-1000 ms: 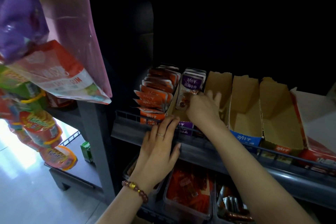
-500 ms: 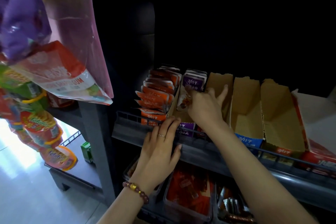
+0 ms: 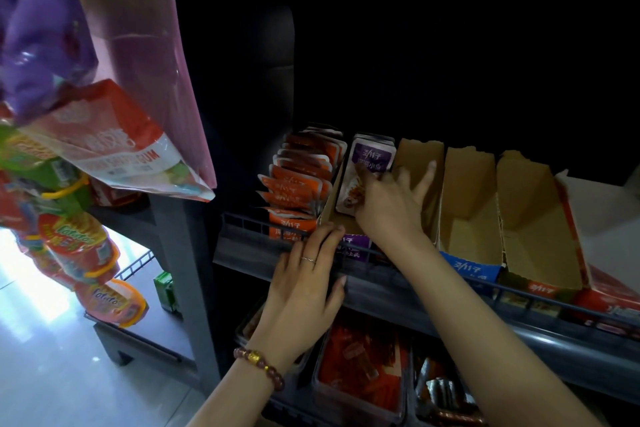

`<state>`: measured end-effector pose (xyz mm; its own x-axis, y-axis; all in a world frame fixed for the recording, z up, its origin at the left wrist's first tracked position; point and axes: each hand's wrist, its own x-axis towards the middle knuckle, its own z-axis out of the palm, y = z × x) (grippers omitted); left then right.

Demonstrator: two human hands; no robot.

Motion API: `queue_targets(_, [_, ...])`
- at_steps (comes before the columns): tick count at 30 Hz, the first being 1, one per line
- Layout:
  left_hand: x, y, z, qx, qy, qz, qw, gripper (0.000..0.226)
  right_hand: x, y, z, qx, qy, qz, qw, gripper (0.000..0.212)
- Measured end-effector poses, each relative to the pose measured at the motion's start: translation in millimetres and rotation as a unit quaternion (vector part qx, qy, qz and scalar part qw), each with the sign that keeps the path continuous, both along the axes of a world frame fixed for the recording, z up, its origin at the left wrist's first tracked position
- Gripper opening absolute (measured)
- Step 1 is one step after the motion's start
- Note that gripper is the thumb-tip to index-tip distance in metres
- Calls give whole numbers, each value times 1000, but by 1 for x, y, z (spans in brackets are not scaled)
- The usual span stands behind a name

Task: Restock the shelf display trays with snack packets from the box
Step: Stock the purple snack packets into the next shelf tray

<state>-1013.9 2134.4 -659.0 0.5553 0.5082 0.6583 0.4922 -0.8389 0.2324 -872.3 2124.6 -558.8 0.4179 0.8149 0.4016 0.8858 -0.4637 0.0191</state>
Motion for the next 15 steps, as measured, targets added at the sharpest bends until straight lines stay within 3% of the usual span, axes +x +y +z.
queue_targets(3, [0, 0, -1, -3, -2, -1, 1000, 62, 4, 1, 0, 0, 8, -1, 1000, 69])
queue_targets(15, [-1, 0, 0, 0, 0, -3, 1000, 61, 7, 2, -3, -13, 12, 23, 1000, 71])
